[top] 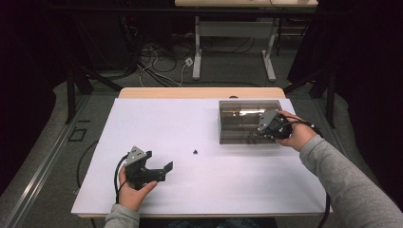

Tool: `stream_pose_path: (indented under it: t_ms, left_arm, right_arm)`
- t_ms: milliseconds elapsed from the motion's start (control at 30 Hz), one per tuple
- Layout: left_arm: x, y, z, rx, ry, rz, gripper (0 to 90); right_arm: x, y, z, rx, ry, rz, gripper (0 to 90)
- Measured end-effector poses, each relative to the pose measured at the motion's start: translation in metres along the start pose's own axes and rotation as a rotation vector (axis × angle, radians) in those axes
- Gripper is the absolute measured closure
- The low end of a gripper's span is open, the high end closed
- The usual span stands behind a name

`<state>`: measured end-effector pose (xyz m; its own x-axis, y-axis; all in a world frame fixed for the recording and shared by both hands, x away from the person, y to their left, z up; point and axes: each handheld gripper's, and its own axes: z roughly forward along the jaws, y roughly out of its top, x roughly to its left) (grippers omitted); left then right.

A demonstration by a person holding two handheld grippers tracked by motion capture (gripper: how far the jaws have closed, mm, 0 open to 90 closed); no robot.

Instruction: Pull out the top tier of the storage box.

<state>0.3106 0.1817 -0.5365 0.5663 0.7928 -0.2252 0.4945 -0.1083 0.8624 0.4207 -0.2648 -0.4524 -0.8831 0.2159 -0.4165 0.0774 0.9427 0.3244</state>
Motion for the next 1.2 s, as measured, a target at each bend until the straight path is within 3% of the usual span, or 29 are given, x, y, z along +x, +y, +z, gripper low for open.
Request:
stream_pose_path:
  t_ms: [200,267,300,467,600,967,1033,1200]
  left_arm:
    - [0.0,0.0,0.0,-0.001,0.001,-0.002,0.9]
    - [0.0,0.0,0.0,-0.002,0.001,-0.004,0.9]
    - [0.0,0.0,0.0,-0.001,0.001,-0.003,0.9]
    - [0.0,0.0,0.0,-0.001,0.001,-0.004,0.9]
    - [0.0,0.0,0.0,-0.002,0.002,-0.004,0.9]
    - [0.0,0.0,0.0,-0.002,0.002,-0.005,0.9]
    - [0.0,0.0,0.0,-0.002,0.002,-0.004,0.9]
    - [0.0,0.0,0.0,-0.002,0.003,-0.007,0.9]
  right_arm:
    - [-0.001,0.0,0.0,0.005,-0.004,-0.042,83.9]
    - [-0.002,0.001,-0.002,0.03,0.011,-0.053,84.3]
    - [-0.001,0.001,-0.001,0.005,0.003,-0.064,84.6]
    - [0.0,0.003,-0.002,0.03,0.005,-0.089,85.0]
    - [0.0,0.004,-0.002,0.02,0.007,-0.117,85.2]
    - [0.006,0.004,-0.006,0.029,0.028,-0.144,85.8]
    - [0.008,0.003,-0.005,-0.014,0.02,-0.148,85.9]
    - [0.011,0.003,-0.009,0.019,0.042,-0.162,86.0]
